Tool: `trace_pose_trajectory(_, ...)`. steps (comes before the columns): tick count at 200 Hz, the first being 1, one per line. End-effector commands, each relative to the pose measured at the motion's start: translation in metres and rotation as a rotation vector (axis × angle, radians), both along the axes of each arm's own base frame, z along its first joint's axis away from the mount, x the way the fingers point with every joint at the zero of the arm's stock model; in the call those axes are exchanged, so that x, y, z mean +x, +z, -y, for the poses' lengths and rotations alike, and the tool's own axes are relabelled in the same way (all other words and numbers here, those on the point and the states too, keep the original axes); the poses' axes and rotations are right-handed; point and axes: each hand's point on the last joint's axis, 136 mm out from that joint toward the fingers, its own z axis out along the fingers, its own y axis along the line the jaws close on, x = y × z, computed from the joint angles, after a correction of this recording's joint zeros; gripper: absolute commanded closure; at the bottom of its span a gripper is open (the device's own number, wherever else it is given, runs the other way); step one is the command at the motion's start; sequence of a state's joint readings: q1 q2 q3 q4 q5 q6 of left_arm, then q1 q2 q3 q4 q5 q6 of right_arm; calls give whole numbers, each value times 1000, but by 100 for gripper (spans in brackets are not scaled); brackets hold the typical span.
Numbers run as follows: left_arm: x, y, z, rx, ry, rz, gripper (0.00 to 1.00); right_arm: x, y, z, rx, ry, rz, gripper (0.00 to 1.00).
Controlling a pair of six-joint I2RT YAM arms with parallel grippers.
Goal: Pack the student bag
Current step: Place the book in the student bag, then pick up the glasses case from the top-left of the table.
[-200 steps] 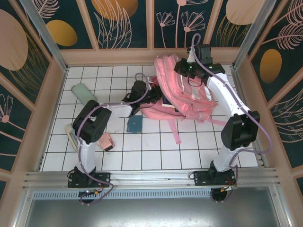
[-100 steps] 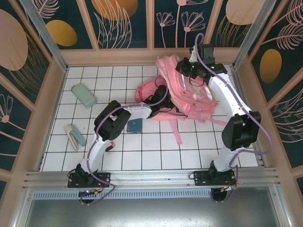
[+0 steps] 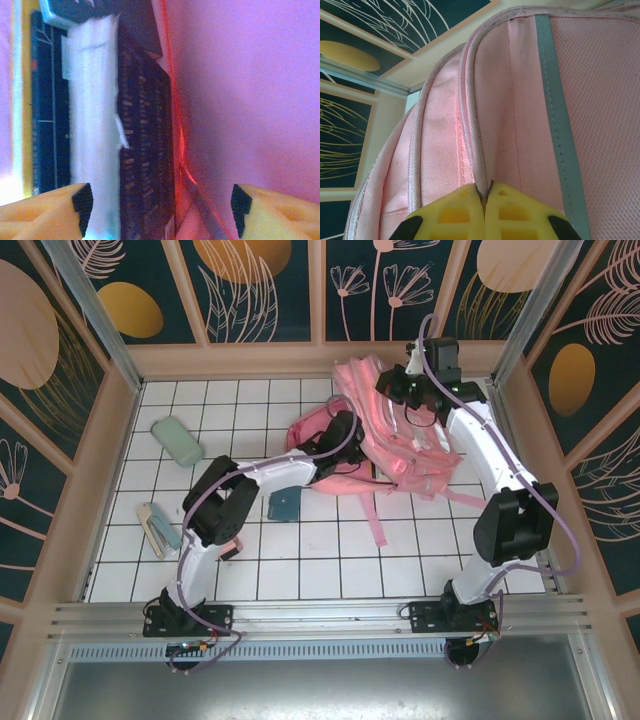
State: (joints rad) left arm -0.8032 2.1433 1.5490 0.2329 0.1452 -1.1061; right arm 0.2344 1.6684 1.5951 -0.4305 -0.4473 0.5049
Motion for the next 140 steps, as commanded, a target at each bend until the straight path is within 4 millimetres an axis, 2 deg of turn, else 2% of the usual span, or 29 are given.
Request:
trace_pose_trajectory(1, -3, 31, -25, 49, 27, 56, 21, -3, 39, 3, 46, 6, 130, 100)
trace_pose_trajectory(22, -6, 28, -56, 85, 67, 41, 21, -5, 32, 1, 53, 15, 123, 100)
trace_pose_trajectory(62, -16, 17, -128, 221, 144, 24, 22, -9, 13, -7, 53, 36, 110, 100)
trace_pose_trajectory(80, -22, 10, -159, 328, 177, 25, 23, -13, 5, -16, 44, 54, 108, 100)
trace_pose_trajectory(82, -23, 18, -163, 325, 182, 38, 23, -14, 4, -17, 44, 57, 106, 100)
trace_pose_trajectory(87, -25, 19, -171, 343, 191, 42, 23, -15, 2, -19, 42, 62, 107, 100)
trace_pose_trajectory(140, -46, 0, -272, 530, 379, -27, 23, -26, -16, -46, 36, 116, 96, 100)
